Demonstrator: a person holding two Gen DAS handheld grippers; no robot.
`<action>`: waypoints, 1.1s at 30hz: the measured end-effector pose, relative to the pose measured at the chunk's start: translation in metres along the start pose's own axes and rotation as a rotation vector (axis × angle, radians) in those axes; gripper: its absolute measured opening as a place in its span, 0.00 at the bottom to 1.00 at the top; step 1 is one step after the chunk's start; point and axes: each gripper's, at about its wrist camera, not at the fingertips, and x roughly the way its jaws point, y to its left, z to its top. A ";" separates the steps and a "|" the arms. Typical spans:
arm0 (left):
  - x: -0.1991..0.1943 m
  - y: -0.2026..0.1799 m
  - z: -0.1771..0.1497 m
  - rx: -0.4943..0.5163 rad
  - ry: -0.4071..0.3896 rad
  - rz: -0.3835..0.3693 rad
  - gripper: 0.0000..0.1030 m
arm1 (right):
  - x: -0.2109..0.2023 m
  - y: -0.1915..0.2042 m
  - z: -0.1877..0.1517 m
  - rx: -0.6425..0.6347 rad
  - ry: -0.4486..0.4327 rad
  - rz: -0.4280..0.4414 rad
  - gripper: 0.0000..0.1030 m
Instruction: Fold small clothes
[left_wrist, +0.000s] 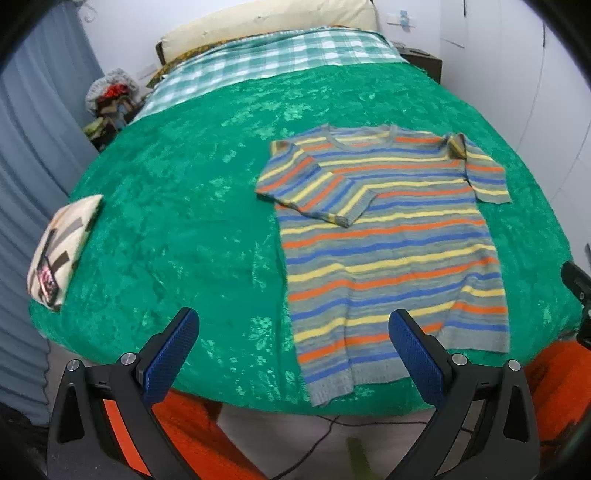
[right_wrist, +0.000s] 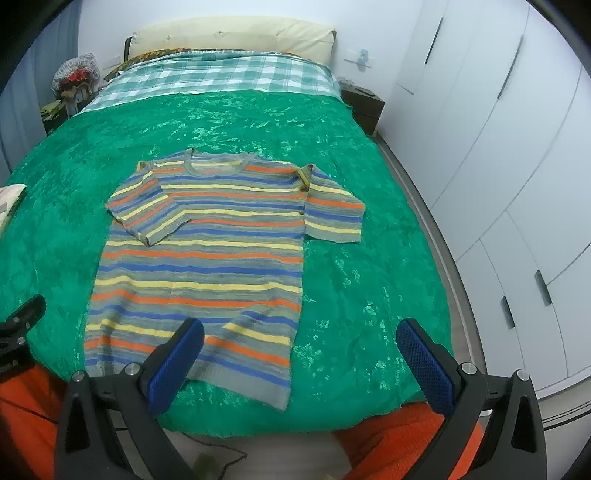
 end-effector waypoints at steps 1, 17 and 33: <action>0.000 0.000 -0.001 -0.001 0.002 -0.005 0.99 | 0.000 -0.001 -0.001 0.000 0.000 0.002 1.00; -0.001 0.011 0.000 -0.016 0.006 -0.067 0.99 | 0.004 0.000 -0.009 -0.003 -0.003 -0.007 1.00; -0.005 0.001 -0.004 0.025 0.000 -0.040 0.99 | 0.006 0.003 -0.012 -0.014 0.010 -0.010 1.00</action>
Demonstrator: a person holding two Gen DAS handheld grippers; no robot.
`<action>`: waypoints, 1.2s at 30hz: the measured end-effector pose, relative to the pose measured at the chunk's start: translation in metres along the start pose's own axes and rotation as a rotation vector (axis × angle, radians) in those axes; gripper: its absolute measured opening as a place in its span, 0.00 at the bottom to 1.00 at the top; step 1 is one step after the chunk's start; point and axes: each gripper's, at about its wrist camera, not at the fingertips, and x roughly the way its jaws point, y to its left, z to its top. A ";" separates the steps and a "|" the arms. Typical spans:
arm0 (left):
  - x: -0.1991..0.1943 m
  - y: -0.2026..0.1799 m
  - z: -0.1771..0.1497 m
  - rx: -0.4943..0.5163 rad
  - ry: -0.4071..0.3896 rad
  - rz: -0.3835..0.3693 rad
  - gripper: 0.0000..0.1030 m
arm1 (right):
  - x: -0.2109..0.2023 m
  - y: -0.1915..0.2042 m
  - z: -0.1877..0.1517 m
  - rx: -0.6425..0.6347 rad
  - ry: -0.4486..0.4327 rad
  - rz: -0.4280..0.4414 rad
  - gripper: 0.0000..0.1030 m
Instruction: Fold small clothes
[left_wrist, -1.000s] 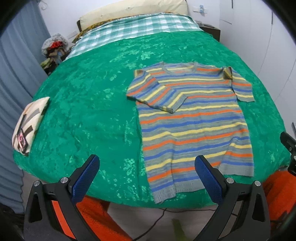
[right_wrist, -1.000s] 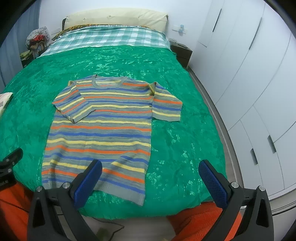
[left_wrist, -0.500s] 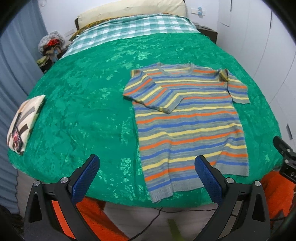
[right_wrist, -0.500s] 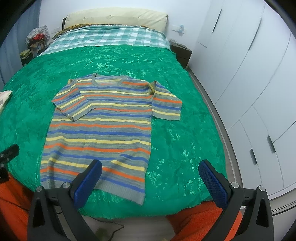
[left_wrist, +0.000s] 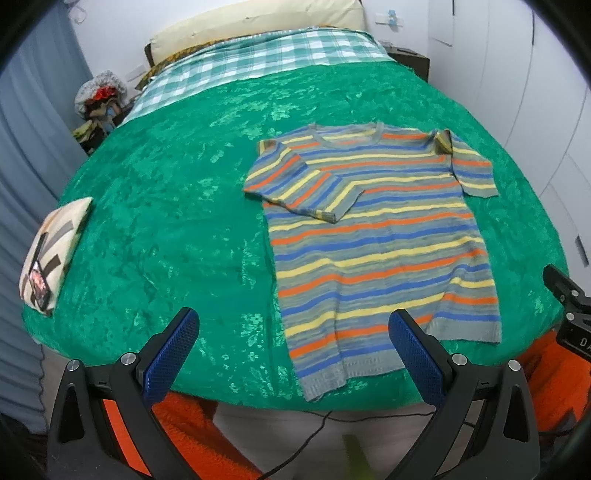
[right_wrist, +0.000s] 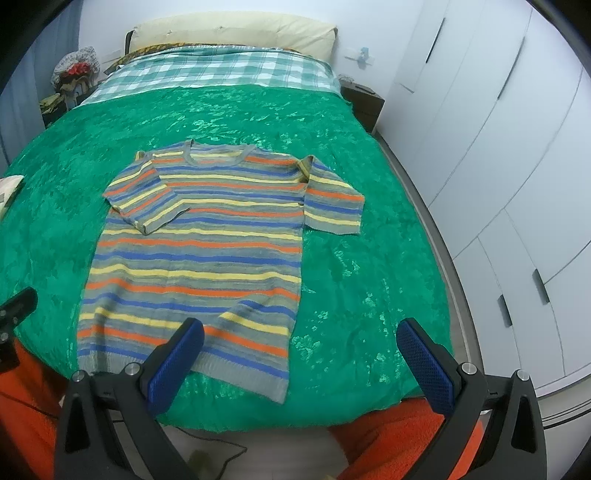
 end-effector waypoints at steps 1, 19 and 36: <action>-0.001 0.000 0.000 0.000 -0.002 0.001 0.99 | 0.000 0.000 -0.001 -0.001 0.001 0.001 1.00; 0.037 0.039 -0.013 -0.093 0.072 -0.037 0.99 | 0.009 0.000 -0.009 0.014 0.005 0.096 1.00; 0.147 0.026 -0.078 -0.126 0.286 -0.276 0.44 | 0.165 -0.044 -0.085 0.250 0.272 0.623 0.42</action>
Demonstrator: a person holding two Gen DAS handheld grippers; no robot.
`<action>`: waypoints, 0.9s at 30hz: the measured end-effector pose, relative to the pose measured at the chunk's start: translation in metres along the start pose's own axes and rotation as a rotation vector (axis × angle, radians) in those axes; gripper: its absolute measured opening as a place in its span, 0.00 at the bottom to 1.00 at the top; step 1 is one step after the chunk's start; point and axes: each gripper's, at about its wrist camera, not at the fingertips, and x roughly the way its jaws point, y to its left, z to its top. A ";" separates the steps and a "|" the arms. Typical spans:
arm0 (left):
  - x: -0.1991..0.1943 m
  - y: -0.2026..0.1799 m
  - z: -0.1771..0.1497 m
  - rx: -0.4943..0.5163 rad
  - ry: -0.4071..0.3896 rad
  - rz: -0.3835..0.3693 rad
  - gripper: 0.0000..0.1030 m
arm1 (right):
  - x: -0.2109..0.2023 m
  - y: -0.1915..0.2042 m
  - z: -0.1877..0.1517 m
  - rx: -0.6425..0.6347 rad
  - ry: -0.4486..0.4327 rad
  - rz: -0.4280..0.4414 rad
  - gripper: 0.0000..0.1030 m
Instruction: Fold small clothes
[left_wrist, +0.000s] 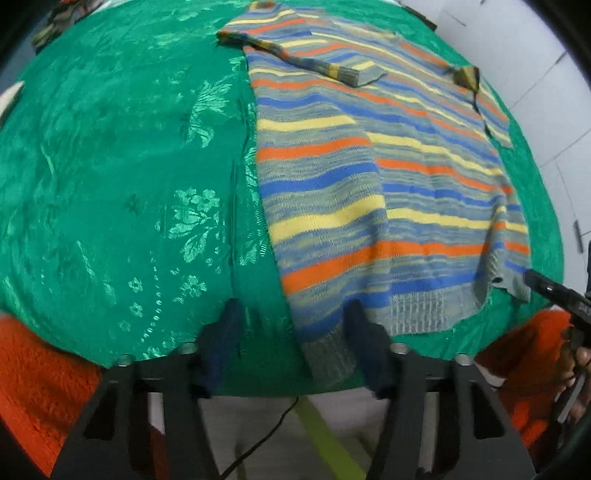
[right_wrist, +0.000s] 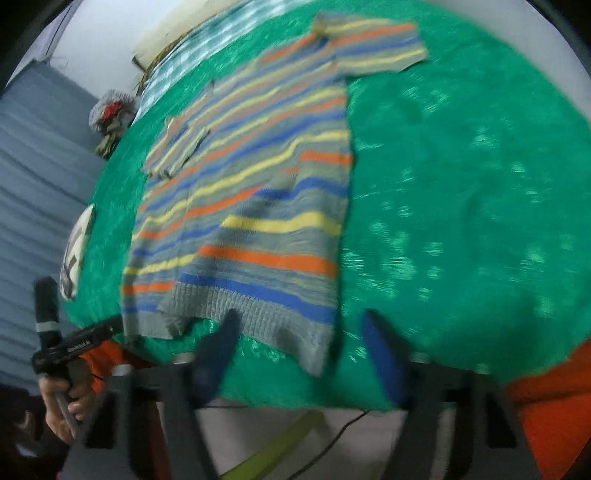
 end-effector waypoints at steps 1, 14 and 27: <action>0.002 -0.003 0.000 0.017 0.005 -0.032 0.00 | 0.010 0.001 0.000 -0.012 0.012 0.013 0.14; 0.005 0.009 -0.003 0.145 0.041 0.150 0.00 | -0.028 -0.015 -0.003 -0.057 0.076 -0.224 0.06; -0.004 0.024 -0.007 0.056 0.019 0.143 0.00 | -0.014 -0.019 -0.015 -0.015 0.091 -0.245 0.06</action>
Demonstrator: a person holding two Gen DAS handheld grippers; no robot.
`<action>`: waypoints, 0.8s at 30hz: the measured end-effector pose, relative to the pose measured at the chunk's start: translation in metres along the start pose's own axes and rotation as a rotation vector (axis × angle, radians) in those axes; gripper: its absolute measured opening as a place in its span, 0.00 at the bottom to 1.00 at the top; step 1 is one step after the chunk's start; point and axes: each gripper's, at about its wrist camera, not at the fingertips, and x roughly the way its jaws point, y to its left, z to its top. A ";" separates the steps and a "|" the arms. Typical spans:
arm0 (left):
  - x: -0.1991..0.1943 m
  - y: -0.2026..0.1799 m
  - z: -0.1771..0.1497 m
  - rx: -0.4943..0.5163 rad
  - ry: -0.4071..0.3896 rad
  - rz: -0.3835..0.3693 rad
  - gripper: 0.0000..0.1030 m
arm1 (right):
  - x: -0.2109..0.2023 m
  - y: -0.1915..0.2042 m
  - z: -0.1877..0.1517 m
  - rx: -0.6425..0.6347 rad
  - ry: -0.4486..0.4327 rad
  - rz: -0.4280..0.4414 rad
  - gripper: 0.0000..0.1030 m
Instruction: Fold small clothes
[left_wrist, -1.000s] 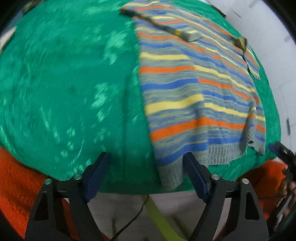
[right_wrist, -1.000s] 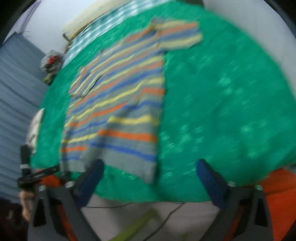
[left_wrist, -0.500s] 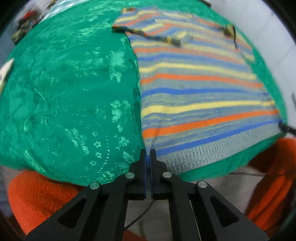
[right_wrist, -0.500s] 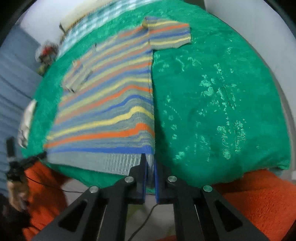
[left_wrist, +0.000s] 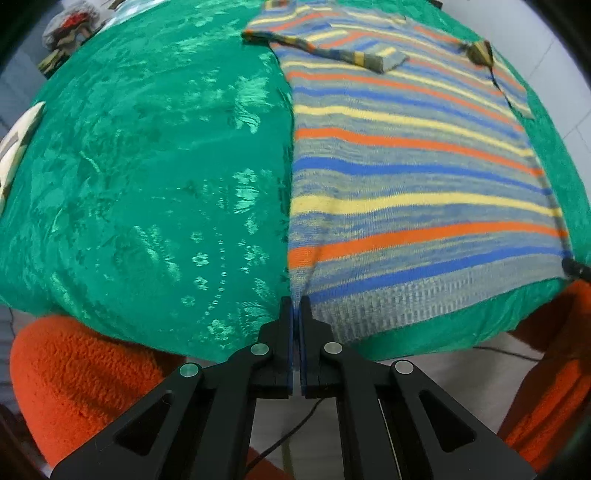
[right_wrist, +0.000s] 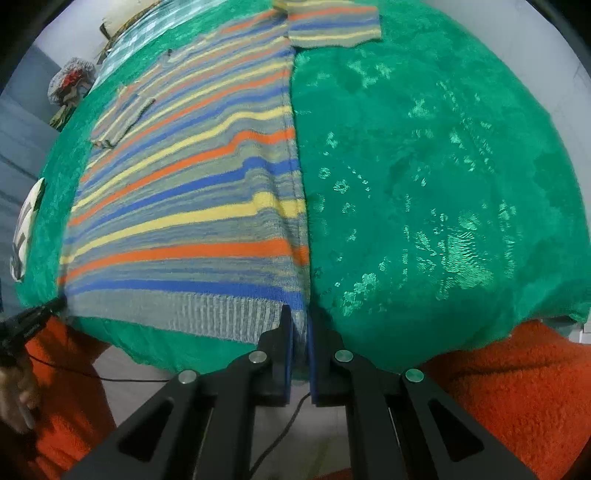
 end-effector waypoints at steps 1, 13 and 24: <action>0.003 0.003 0.000 -0.006 0.007 0.003 0.00 | 0.000 -0.002 -0.001 0.001 0.004 0.002 0.06; 0.023 -0.004 0.000 -0.004 0.005 0.032 0.00 | 0.017 0.000 -0.002 -0.002 0.036 -0.037 0.06; 0.034 -0.014 0.006 0.014 0.030 0.066 0.08 | 0.027 0.007 0.001 -0.003 0.049 -0.065 0.07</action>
